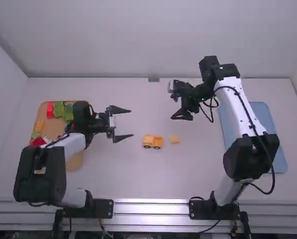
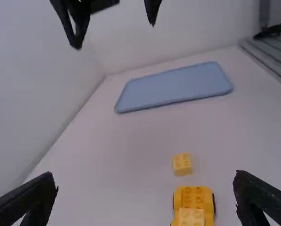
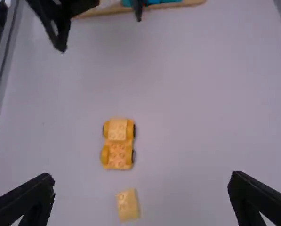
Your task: Assemble lego blocks to make yellow taxi
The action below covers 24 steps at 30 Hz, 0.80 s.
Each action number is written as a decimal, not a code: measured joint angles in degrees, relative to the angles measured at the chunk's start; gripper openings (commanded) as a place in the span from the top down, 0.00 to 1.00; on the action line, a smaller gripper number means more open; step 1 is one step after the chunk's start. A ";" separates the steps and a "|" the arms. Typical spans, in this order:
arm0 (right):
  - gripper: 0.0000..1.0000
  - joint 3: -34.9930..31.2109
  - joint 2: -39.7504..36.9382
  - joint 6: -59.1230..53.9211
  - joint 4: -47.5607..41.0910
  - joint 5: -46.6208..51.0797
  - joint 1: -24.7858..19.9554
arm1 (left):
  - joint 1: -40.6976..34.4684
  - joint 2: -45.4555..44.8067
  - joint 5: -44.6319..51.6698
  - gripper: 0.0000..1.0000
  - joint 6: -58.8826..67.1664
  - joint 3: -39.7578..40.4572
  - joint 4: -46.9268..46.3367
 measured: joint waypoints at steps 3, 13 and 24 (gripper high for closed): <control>0.01 -6.93 0.00 -6.38 1.62 -1.14 -1.18 | -0.33 2.78 1.01 0.01 -2.40 0.00 4.15; 0.01 -29.24 0.04 -13.05 27.30 -6.95 -7.34 | -2.97 5.09 -3.89 0.01 -5.01 0.00 0.39; 0.01 -45.77 0.74 -6.47 50.01 -10.40 -8.17 | -7.78 5.90 -15.15 0.01 8.94 8.39 -35.10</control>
